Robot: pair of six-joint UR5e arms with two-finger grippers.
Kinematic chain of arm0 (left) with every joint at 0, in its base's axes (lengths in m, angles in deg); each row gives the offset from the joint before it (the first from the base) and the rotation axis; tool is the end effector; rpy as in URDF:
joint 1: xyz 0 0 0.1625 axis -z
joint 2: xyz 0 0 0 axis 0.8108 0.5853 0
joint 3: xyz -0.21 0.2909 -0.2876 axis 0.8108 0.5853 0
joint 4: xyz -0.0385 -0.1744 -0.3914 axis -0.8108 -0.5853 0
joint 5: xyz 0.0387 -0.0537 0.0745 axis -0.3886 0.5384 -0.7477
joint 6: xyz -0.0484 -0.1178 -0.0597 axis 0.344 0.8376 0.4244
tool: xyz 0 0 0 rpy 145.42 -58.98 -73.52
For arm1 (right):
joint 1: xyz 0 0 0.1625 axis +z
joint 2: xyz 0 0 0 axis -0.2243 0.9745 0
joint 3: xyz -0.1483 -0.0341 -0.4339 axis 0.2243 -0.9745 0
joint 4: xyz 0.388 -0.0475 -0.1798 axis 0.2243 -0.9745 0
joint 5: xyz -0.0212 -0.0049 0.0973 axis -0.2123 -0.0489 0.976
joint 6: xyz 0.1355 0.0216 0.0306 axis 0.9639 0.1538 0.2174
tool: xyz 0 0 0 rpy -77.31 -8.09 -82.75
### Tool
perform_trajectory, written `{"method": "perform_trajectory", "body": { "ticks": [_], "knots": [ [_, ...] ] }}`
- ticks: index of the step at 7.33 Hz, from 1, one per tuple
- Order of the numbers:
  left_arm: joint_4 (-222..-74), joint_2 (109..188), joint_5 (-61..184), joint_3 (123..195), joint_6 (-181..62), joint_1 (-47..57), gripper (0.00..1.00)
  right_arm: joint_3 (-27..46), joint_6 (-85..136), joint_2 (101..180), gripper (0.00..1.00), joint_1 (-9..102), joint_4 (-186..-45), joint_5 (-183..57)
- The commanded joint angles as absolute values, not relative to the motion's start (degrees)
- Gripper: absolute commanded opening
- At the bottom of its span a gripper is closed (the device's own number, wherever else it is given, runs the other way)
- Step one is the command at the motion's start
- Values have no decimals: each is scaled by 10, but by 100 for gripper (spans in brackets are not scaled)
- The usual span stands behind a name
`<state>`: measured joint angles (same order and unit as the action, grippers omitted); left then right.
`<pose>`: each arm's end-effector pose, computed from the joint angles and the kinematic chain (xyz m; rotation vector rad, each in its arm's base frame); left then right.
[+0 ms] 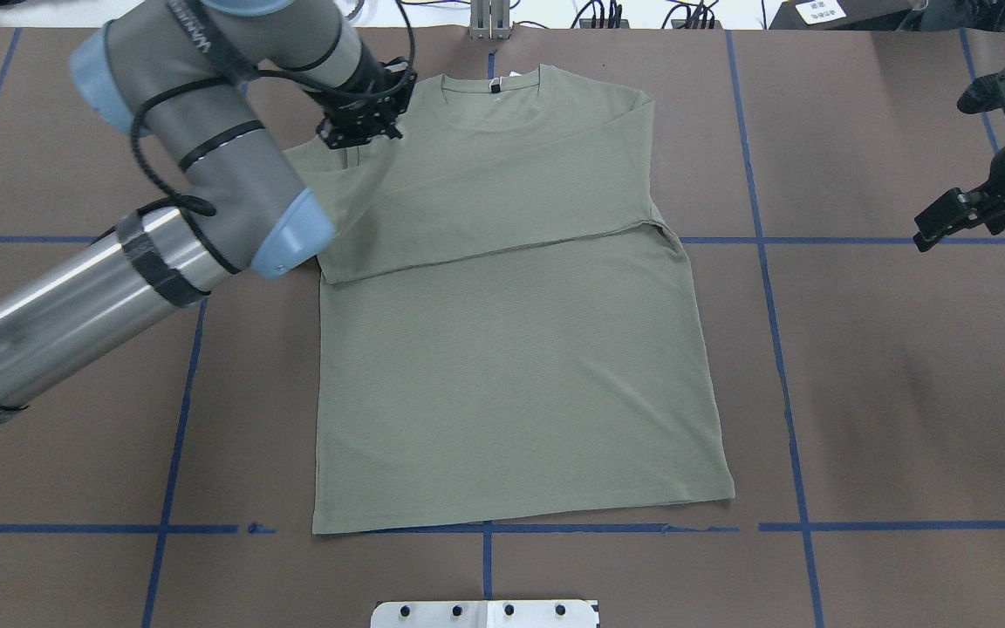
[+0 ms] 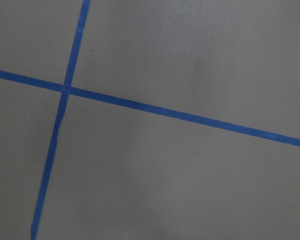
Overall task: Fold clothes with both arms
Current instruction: 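Fold the held sleeve across the shirt body with the left gripper, release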
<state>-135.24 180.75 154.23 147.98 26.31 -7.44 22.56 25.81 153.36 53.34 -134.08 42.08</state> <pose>0.5137 -0.6552 0.1627 -0.0818 1.0518 -0.7053 -0.1841 -0.5344 0.5327 0.0507 -0.7258 -0.2203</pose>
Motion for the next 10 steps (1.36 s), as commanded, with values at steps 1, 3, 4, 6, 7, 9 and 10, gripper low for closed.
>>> {"method": "perform_trajectory", "body": {
  "ticks": [1, 3, 4, 6, 7, 9, 10],
  "knots": [
    [-1381, 1937, 1536, 1394, 389, -144, 0, 225, 239, 1550, 100, 543, -1341, 422],
    [-1460, 1976, 1494, 1307, 450, -192, 0, 223, 240, 1551, 100, 544, -1341, 422],
    [-1496, 1983, 1471, 1273, 458, -198, 0, 222, 243, 1551, 100, 544, -1342, 421],
    [-1519, 1984, 1455, 1248, 463, -207, 0, 223, 244, 1552, 100, 544, -1342, 433],
    [-1519, 1989, 1453, 1245, 476, -218, 0, 222, 245, 1552, 100, 544, -1342, 434],
    [-1566, 2019, 1355, 1204, 532, -296, 59, 222, 245, 1550, 100, 544, -1342, 434],
    [-1621, 2017, 1312, 1199, 542, -307, 100, 223, 247, 1547, 100, 544, -1342, 435]
  ]
}}
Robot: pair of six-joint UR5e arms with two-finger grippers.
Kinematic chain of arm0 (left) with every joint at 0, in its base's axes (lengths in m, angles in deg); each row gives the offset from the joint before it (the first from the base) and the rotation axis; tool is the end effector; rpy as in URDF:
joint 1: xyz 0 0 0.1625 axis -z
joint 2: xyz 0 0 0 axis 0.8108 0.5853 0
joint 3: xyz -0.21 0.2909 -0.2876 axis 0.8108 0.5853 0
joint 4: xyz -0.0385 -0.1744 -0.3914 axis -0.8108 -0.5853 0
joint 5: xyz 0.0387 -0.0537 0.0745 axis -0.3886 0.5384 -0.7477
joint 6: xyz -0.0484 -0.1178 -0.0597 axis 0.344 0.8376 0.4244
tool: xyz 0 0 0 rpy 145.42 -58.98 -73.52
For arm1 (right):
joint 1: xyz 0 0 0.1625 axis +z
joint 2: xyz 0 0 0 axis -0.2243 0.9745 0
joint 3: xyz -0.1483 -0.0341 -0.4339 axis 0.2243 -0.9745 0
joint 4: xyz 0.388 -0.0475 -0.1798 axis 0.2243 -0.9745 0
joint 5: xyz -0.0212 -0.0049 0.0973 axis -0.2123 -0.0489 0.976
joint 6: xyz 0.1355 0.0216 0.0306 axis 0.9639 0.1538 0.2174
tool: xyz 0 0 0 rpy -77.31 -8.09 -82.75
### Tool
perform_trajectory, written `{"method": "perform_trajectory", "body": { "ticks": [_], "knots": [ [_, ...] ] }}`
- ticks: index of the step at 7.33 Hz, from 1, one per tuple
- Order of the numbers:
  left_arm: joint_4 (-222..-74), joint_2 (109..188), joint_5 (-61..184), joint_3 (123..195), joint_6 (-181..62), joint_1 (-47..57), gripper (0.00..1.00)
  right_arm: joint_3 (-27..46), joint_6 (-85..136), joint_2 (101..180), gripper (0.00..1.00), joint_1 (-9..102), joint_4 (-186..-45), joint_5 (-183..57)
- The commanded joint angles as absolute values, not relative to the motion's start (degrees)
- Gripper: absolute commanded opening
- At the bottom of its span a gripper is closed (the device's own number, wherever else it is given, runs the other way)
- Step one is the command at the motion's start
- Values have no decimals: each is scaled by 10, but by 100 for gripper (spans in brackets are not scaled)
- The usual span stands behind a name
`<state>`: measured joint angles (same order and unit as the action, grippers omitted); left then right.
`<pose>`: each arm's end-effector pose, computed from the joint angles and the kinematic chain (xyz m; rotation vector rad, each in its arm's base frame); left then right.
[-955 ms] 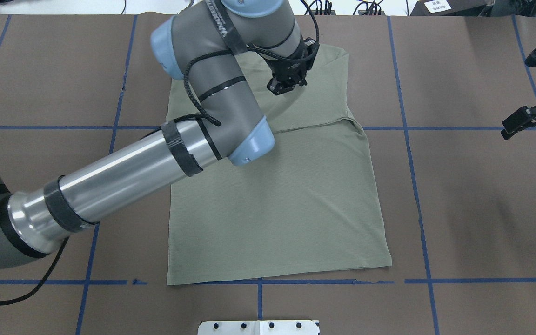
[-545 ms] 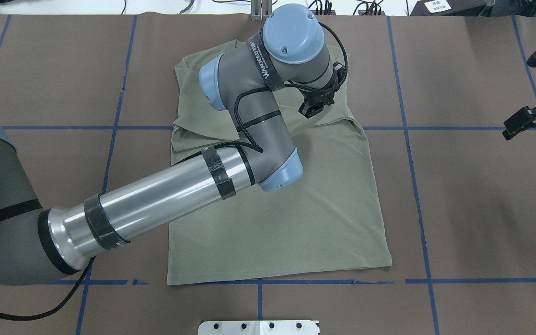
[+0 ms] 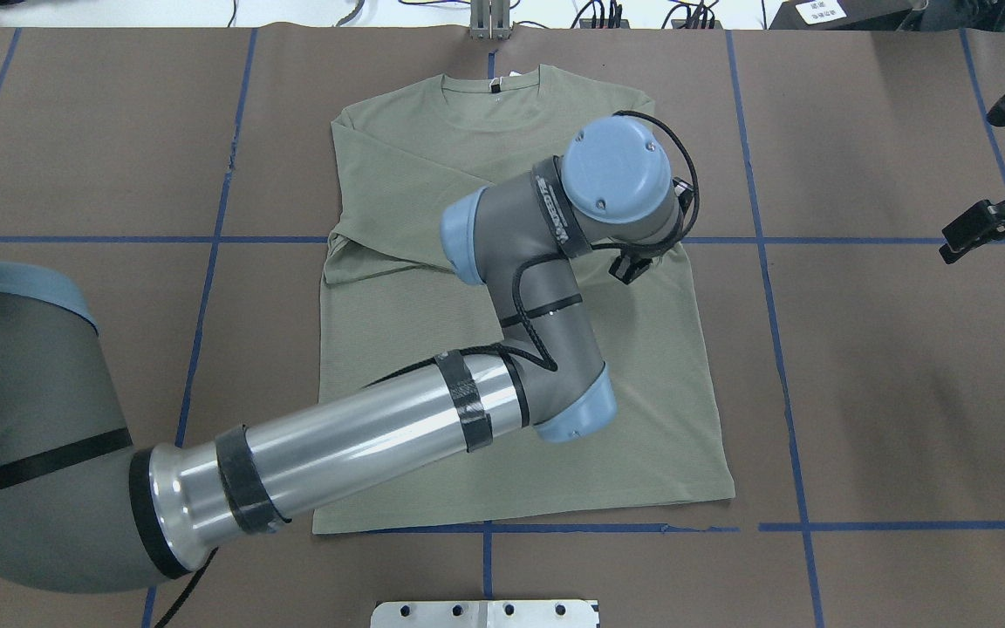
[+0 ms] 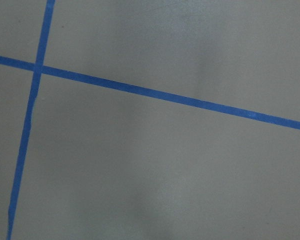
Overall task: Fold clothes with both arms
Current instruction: 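Fold the held sleeve across the shirt body with the left gripper, release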
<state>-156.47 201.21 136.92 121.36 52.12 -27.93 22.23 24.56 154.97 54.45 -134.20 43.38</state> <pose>0.7879 -0.5175 0.0145 -0.2288 1.2632 -0.8724 -0.1718 -0.5268 0.5496 0.0244 -0.7355 -0.2136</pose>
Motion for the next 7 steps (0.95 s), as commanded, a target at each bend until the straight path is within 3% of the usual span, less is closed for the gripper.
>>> {"method": "perform_trajectory", "body": {
  "ticks": [1, 3, 4, 7],
  "knots": [
    [-1640, 1991, 1310, 1204, 526, -293, 100, 223, 247, 1543, 100, 544, -1342, 435],
    [-1625, 1898, 1366, 1322, 425, -257, 100, 226, 253, 1545, 100, 544, -1327, 446],
    [-1550, 1862, 1417, 1396, 383, -234, 100, 232, 287, 1547, 100, 542, -1308, 449],
    [-1333, 1713, 1422, 1689, 234, -232, 100, 256, 533, 1595, 100, 427, -1108, 425]
  ]
}}
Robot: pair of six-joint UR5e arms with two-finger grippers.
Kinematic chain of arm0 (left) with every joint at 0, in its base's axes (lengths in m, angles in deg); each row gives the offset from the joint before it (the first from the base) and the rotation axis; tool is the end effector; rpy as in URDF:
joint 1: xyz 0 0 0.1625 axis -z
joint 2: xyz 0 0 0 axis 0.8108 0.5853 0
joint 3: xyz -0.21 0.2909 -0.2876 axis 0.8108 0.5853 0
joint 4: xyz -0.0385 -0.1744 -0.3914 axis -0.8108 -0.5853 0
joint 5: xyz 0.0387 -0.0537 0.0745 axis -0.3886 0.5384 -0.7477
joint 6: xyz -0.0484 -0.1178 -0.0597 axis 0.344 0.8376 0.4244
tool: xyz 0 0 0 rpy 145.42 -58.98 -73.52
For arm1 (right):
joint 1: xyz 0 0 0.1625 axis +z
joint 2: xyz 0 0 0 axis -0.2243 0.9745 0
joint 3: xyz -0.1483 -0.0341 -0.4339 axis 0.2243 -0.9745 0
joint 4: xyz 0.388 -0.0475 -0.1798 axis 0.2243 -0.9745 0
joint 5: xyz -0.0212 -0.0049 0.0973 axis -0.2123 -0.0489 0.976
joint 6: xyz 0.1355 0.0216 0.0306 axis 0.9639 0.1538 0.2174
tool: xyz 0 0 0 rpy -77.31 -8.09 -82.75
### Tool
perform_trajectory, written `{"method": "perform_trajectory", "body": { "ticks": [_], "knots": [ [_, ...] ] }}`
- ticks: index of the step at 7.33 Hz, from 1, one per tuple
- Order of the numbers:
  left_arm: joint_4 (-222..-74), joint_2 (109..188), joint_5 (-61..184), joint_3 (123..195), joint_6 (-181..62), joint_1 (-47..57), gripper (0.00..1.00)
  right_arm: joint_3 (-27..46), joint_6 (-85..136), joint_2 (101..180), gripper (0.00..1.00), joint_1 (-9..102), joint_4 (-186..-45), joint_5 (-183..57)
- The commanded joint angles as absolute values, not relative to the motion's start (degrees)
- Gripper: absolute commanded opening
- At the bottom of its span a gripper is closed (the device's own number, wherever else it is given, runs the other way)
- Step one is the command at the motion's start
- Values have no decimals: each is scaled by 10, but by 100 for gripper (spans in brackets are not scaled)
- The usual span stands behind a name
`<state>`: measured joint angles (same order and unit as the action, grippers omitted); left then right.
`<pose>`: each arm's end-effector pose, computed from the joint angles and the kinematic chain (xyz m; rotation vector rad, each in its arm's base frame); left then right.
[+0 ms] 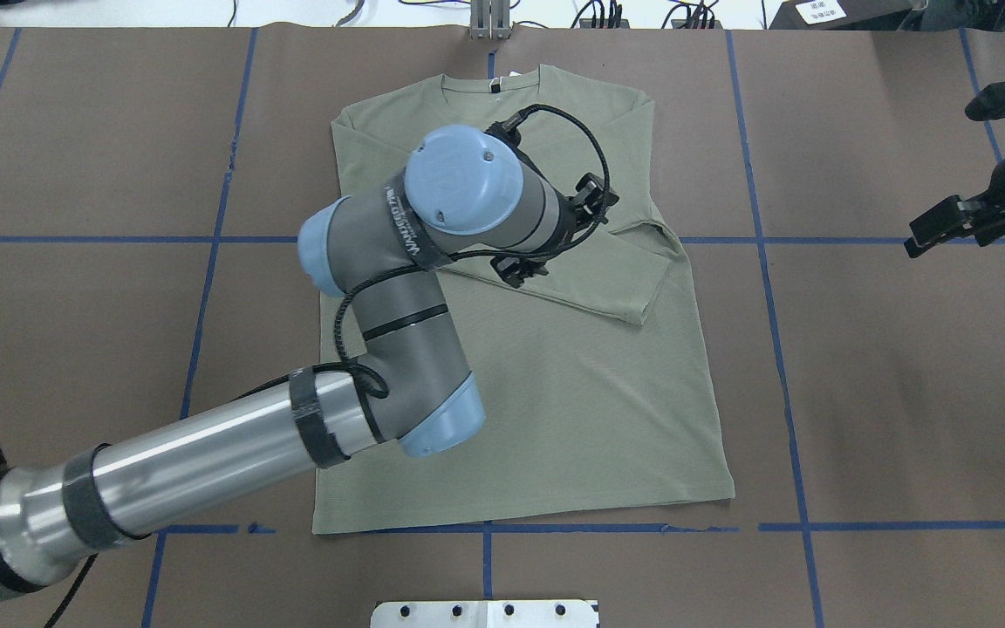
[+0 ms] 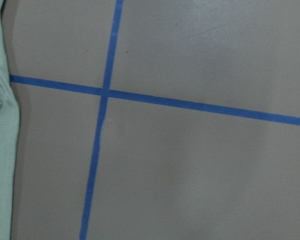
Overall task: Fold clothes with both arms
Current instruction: 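Fold the held sleeve across the shirt body with the left gripper, release, then move both grippers to the hem corners nearest the robot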
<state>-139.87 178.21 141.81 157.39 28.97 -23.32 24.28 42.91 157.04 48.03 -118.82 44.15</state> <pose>0.6206 -0.4918 0.1156 -0.0082 1.1981 -0.5574 -0.2303 -0.5027 0.5141 0.0849 -0.8552 -0.1124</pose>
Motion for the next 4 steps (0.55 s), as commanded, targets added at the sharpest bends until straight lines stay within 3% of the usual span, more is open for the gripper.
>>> {"method": "perform_trajectory", "body": {
  "ticks": [1, 4],
  "knots": [
    [-1287, 1668, 1423, 1757, 190, -232, 100, 282, 595, 1612, 100, 379, -1088, 391],
    [-1165, 1603, 1422, 1907, 113, -231, 100, 369, 803, 1648, 100, 173, -1087, 234]
  ]
}}
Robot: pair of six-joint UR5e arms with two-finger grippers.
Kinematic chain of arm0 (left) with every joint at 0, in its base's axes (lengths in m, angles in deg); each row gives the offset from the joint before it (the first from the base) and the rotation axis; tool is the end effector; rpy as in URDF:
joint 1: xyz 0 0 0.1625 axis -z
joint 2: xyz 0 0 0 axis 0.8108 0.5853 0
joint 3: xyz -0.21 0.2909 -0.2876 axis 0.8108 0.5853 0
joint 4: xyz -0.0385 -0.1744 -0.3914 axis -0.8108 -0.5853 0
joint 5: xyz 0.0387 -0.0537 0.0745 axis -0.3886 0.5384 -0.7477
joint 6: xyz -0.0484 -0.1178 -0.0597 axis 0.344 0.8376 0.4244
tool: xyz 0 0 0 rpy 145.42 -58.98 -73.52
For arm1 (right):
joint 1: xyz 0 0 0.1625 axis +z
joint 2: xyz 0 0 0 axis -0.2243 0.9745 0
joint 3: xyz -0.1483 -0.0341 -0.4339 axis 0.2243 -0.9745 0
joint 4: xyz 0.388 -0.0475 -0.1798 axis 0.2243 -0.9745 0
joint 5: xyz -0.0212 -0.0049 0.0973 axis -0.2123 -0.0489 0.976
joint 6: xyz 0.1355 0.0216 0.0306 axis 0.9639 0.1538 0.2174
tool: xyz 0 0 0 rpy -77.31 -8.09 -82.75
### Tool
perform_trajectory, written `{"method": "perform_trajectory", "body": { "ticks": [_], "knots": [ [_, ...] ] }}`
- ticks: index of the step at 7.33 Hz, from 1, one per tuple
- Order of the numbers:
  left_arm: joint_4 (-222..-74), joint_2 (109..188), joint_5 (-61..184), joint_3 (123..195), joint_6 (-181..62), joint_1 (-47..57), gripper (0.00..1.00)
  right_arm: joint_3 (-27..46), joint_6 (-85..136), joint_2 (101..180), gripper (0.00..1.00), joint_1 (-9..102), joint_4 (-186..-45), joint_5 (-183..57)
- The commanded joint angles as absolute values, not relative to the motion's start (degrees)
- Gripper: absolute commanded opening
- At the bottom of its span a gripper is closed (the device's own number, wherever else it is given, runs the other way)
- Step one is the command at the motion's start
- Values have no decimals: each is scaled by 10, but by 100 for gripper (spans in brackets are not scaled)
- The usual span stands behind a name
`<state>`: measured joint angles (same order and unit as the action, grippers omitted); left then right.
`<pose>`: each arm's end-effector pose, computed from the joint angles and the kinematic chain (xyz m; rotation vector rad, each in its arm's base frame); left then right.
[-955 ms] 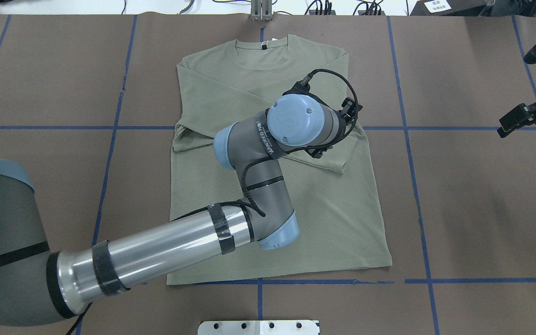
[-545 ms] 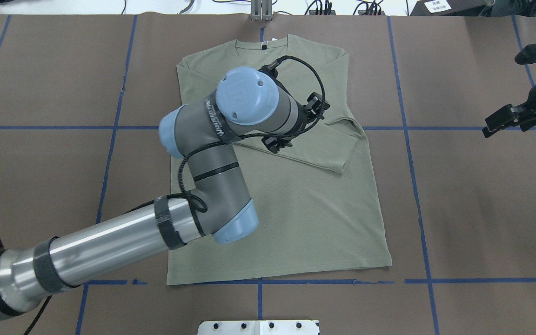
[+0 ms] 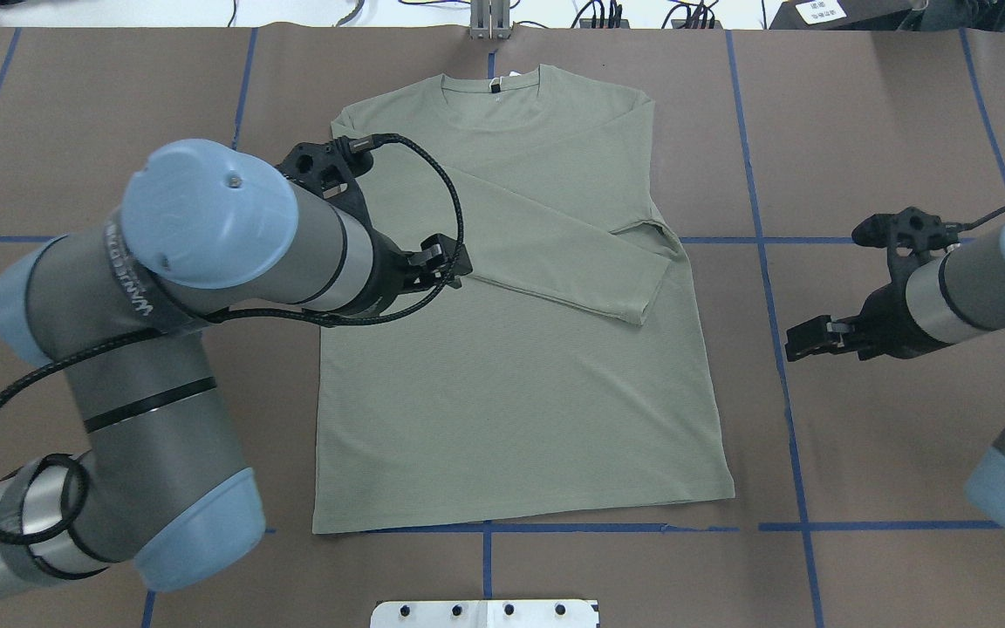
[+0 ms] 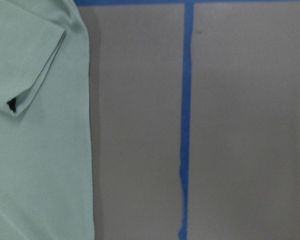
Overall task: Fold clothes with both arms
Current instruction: 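Move both grippers to the hem corners nearest the robot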
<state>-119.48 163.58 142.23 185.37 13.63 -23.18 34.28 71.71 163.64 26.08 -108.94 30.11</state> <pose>0.4813 -0.4091 0.1607 0.1057 1.0623 -0.3453 -0.3495 -0.3749 0.4722 0.0514 -0.8725 0.0123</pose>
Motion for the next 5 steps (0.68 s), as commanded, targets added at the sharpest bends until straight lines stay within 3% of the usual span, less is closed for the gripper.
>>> {"method": "perform_trajectory", "body": {
  "ticks": [1, 5],
  "knots": [
    [-1166, 1571, 1422, 1936, 100, -231, 100, 372, 865, 1641, 100, 99, -1087, 170],
    [-1166, 1561, 1421, 1947, 100, -232, 100, 332, 883, 1608, 96, 33, -1092, 136]
  ]
}}
